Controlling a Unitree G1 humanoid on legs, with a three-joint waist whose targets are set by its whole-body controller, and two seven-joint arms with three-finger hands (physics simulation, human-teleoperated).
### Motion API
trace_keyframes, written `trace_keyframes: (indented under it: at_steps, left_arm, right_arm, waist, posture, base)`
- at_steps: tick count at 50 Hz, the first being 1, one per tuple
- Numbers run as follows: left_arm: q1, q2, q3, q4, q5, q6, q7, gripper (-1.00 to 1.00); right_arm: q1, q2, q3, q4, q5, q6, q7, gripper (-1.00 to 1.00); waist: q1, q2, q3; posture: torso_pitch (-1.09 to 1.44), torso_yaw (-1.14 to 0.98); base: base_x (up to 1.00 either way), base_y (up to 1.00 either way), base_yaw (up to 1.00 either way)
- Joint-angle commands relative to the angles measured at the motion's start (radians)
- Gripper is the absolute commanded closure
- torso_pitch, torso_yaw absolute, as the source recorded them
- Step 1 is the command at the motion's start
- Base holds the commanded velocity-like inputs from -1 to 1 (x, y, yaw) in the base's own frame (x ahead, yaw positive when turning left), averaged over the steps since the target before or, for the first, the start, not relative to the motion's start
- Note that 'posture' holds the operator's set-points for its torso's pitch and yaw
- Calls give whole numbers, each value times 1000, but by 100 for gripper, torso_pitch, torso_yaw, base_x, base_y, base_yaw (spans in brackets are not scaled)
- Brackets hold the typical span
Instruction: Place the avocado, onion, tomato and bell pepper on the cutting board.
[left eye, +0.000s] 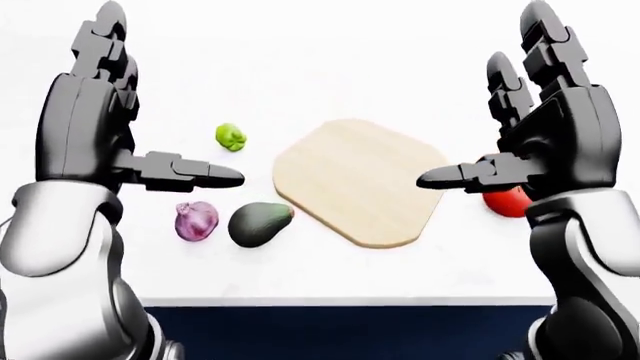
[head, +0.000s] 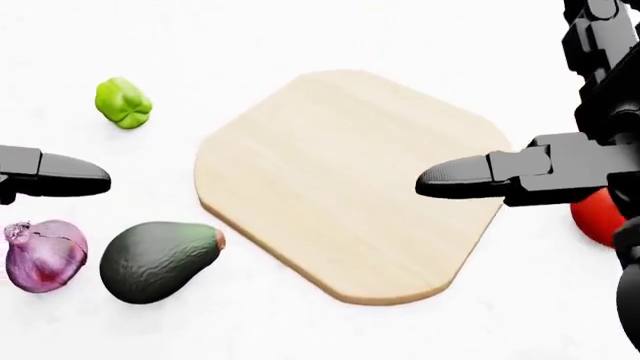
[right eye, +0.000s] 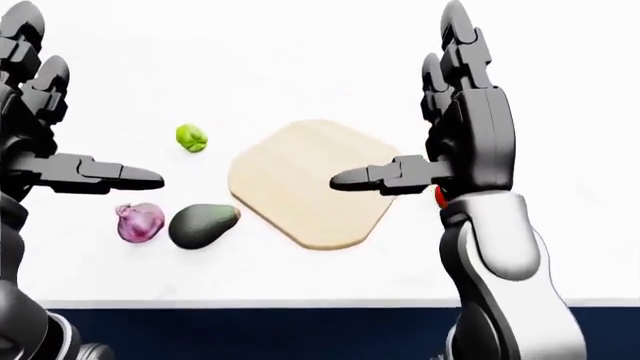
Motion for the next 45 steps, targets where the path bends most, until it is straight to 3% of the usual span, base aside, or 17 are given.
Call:
trace_keyframes:
  at_steps: [1, 6, 10, 14, 24, 38, 45]
  left_arm:
    - [-23, 17, 13, -24, 7, -15, 2, -100]
    - [-7, 37, 32, -60, 8, 13, -12, -100]
    - [-7, 47, 42, -71, 4, 26, -14, -100]
    - [-3, 45, 44, -67, -2, 18, -7, -100]
    - [4, 49, 46, -74, -12, 21, -2, -100]
    - [5, 42, 39, -69, -13, 14, 3, -100]
    - [-13, 51, 32, -58, -9, 21, 0, -100]
  right_arm:
    - [-20, -33, -23, -8, -53, 1, 14, -100]
    - [-20, -128, -89, 48, -144, 10, 103, -100]
    - [42, -189, -108, 126, -264, -65, 178, -100]
    - [77, -207, -148, 154, -370, -66, 247, -100]
    - [122, -174, -200, 342, -483, -236, 302, -100]
    - [197, -103, -196, 464, -506, -373, 264, -100]
    - [206, -106, -188, 535, -524, -412, 246, -100]
  waist:
    - [-1, 2, -22]
    - [1, -1, -16]
    - [1, -2, -13]
    - [1, -5, -14]
    - [-4, -3, -19]
    - [-2, -3, -29]
    - [0, -3, -31]
  posture:
    - [0, 0]
    - [0, 0]
    - [0, 0]
    - [0, 0]
    - [0, 0]
    - [0, 0]
    - [0, 0]
  base:
    - [0, 0, 0]
    - [0, 0, 0]
    - [0, 0, 0]
    - [0, 0, 0]
    - [0, 0, 0]
    - [0, 0, 0]
    - [0, 0, 0]
